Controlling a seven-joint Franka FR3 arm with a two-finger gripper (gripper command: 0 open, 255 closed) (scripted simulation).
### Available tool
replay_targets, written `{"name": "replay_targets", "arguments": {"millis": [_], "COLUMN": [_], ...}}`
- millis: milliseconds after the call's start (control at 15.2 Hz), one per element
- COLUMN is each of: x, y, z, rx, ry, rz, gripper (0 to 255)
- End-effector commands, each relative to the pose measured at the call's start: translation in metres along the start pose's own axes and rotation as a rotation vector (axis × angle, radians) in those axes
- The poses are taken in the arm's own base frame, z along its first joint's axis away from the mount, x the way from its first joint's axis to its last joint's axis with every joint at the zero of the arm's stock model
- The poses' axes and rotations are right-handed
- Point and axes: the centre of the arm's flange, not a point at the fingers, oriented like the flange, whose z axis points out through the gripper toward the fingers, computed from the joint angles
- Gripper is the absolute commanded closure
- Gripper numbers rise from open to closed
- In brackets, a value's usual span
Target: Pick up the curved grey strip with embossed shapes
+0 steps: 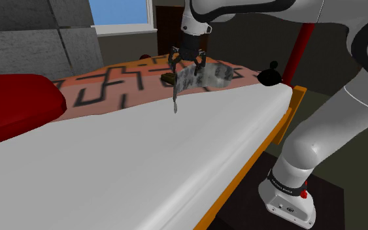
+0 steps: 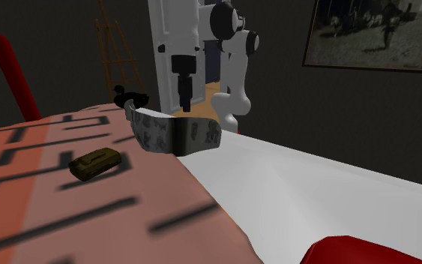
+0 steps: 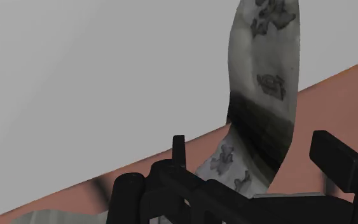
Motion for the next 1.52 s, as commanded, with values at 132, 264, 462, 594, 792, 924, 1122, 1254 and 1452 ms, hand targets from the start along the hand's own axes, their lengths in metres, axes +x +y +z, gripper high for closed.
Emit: {"name": "replay_targets", "arguments": {"millis": [132, 264, 462, 594, 792, 924, 1122, 1254, 1452], "x": [0.046, 0.057, 0.056, 0.055, 0.055, 0.055, 0.055, 0.055, 0.055], "y": [-0.024, -0.027, -0.025, -0.024, -0.023, -0.023, -0.023, -0.023, -0.023], "z": [0.01, 0.016, 0.032, 0.042, 0.05, 0.05, 0.05, 0.05, 0.05], "rx": [-0.006, -0.008, -0.008, -0.008, -0.008, -0.008, -0.008, -0.008, -0.008], "ry": [0.008, 0.01, 0.01, 0.01, 0.01, 0.01, 0.01, 0.01, 0.01], "rz": [0.247, 0.301, 0.301, 0.301, 0.301, 0.301, 0.301, 0.301, 0.301], "gripper": [0, 0, 0, 0, 0, 255, 255, 255, 255]}}
